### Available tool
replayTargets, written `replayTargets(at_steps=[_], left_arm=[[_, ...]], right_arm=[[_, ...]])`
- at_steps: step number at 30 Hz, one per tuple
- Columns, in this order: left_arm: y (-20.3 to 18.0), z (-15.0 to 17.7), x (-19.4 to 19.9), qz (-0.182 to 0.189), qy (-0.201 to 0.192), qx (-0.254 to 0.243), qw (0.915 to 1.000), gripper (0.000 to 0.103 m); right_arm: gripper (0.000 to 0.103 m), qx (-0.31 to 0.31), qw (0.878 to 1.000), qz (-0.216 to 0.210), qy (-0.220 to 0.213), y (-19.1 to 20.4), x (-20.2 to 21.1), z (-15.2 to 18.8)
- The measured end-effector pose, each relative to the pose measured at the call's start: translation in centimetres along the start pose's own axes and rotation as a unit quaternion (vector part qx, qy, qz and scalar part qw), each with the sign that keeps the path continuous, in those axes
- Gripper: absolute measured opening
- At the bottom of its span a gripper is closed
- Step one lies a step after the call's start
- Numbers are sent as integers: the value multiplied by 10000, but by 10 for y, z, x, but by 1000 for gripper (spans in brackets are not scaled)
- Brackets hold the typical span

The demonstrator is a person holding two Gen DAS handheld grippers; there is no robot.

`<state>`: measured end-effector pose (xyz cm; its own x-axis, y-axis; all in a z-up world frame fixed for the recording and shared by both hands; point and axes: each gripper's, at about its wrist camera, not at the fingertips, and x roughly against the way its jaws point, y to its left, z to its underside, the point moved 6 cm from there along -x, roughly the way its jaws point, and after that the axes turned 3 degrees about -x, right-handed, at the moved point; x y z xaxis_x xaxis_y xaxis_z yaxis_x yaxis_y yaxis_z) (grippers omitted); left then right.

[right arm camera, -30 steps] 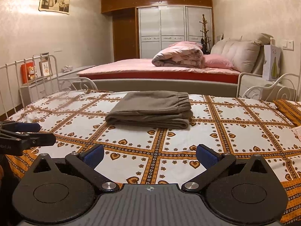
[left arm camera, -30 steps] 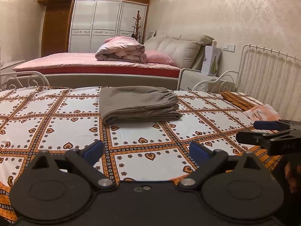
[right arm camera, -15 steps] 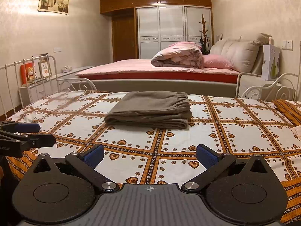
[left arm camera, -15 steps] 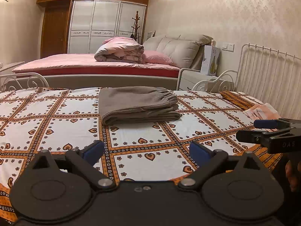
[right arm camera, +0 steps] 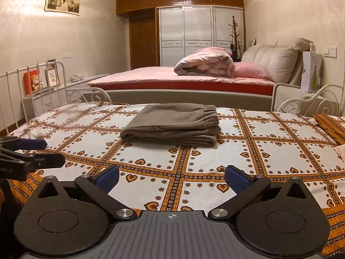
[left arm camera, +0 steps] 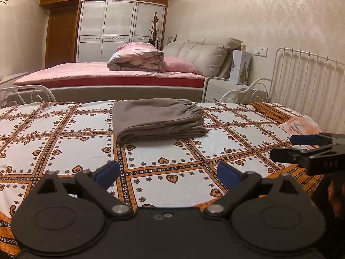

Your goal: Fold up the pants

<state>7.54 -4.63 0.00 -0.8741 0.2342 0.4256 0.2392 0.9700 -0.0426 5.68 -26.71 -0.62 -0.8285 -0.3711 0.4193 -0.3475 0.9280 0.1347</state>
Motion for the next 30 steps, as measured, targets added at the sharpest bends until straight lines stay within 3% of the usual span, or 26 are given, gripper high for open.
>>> replayTargets(at_steps=[30], left_arm=[[-1,0,0,40,-3,-13,10000,92]], right_arm=[[103,39,10000,-32,5,-2,-2,2]])
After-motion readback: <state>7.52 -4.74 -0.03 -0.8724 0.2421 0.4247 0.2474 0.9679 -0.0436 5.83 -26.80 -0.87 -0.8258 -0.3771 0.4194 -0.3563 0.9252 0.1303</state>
